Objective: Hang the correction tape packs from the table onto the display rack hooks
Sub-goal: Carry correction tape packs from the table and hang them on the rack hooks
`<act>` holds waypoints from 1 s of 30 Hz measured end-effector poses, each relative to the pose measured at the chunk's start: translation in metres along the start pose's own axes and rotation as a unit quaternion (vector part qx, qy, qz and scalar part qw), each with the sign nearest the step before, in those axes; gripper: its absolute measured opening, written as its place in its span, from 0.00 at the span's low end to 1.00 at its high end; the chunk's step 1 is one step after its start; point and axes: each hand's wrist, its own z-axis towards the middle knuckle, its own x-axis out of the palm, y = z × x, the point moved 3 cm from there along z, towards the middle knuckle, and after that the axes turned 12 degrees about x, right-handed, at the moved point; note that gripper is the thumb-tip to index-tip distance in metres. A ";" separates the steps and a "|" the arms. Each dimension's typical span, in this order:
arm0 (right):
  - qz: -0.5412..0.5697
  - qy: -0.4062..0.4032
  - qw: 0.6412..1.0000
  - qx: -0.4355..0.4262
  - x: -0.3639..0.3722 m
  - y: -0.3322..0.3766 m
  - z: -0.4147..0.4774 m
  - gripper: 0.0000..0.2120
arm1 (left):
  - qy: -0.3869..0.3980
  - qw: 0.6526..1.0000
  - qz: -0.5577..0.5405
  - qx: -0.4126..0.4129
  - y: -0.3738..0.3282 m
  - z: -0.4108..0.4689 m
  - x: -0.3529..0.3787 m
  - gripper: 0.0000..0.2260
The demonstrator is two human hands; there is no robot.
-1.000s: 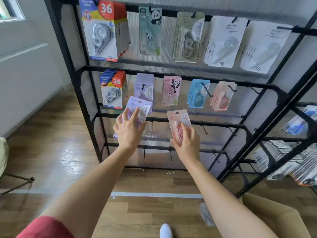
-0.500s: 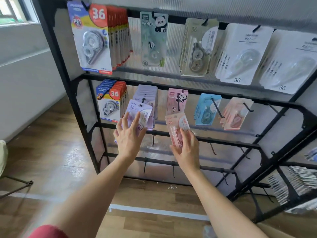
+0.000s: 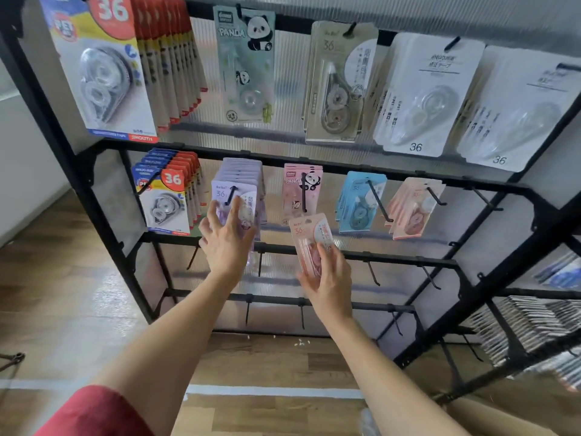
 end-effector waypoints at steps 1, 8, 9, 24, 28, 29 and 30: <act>-0.002 -0.001 1.000 0.001 0.000 -0.001 0.002 0.37 | 0.000 1.000 0.002 -0.002 -0.001 0.002 0.002 0.31; -0.019 -0.004 1.000 0.007 -0.006 -0.009 0.005 0.37 | 0.010 1.000 0.004 0.019 0.002 -0.005 0.008 0.36; -0.022 -0.005 1.000 0.009 -0.007 -0.010 0.003 0.36 | 0.005 1.000 0.002 0.022 0.002 -0.009 0.007 0.37; -0.061 -0.046 0.996 0.055 -0.049 -0.004 -0.095 0.35 | 0.162 0.976 0.103 0.105 0.004 -0.102 -0.020 0.34; -0.073 -0.075 0.991 0.085 -0.071 -0.012 -0.123 0.36 | 0.177 0.969 0.105 0.137 -0.008 -0.121 -0.019 0.31; -0.079 -0.076 0.989 0.096 -0.076 -0.017 -0.131 0.35 | 0.184 0.966 0.105 0.147 -0.012 -0.127 -0.017 0.31; -0.085 -0.075 0.988 0.108 -0.081 -0.021 -0.137 0.35 | 0.189 0.964 0.103 0.157 -0.017 -0.133 -0.015 0.31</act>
